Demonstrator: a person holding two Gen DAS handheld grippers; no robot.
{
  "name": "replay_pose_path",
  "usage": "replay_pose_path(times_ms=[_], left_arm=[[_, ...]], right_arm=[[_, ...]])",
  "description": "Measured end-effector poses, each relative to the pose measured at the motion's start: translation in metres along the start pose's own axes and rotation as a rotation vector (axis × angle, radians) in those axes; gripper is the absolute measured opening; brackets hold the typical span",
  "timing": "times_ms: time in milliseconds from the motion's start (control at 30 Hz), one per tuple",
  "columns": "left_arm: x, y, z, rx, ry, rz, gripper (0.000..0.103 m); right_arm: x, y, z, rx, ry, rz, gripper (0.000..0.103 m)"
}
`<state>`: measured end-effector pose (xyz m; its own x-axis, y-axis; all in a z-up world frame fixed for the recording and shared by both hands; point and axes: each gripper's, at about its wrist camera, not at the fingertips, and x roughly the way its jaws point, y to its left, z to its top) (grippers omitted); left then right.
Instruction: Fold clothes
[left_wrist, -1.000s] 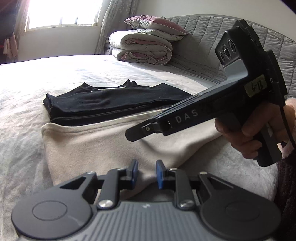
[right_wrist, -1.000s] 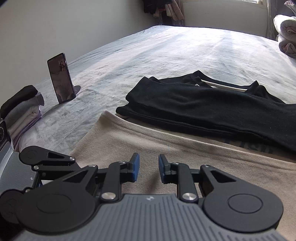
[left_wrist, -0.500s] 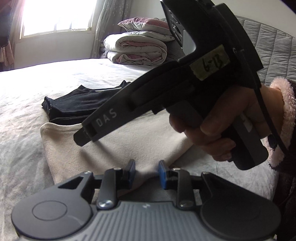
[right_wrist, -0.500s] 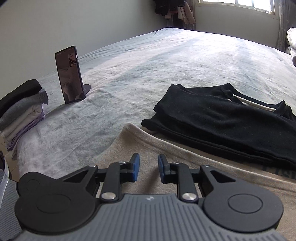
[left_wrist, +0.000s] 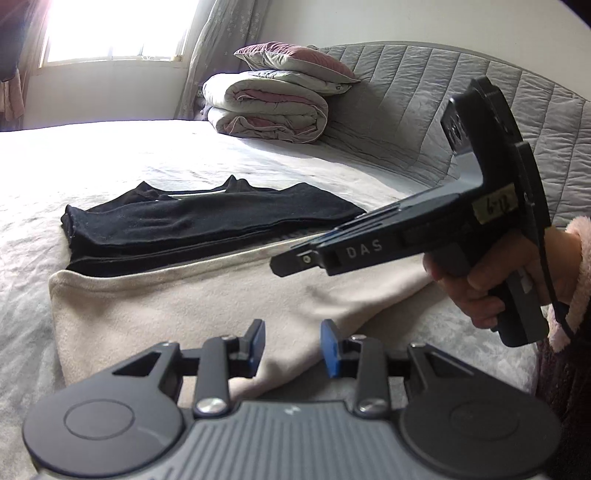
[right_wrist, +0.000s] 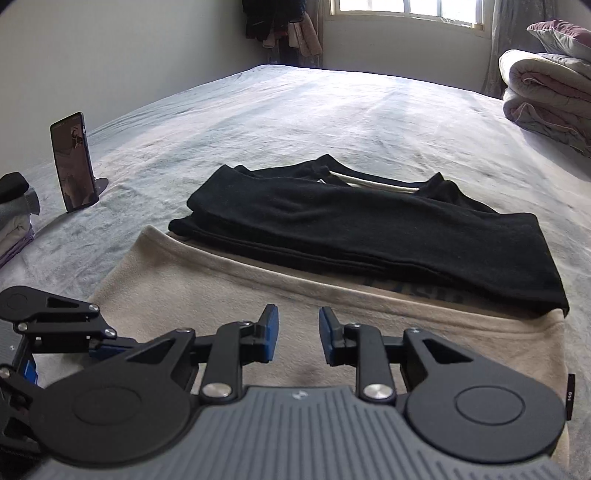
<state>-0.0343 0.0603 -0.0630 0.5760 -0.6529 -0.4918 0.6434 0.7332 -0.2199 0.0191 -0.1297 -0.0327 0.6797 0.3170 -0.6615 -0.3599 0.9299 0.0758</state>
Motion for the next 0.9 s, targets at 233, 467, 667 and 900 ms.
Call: replay_pose_path(times_ms=[233,467,667,900], left_arm=[[0.031,-0.031,-0.006,0.104,0.083,0.001,0.04],[0.005,-0.014,0.006,0.074,0.022,0.044,0.043],[-0.002,0.04,0.007,-0.048,0.013,0.281,0.043],[-0.017,0.055,0.002,-0.128,-0.039,0.324,0.037]], right_arm=[[-0.018,-0.082,-0.031,0.155,-0.013,-0.136,0.021],[-0.042,-0.112,-0.042,0.237,-0.09,-0.153,0.025],[-0.039,-0.108,-0.049,0.127,-0.082,-0.184,0.023],[-0.045,-0.112,-0.055,0.095,-0.091,-0.209,0.021]])
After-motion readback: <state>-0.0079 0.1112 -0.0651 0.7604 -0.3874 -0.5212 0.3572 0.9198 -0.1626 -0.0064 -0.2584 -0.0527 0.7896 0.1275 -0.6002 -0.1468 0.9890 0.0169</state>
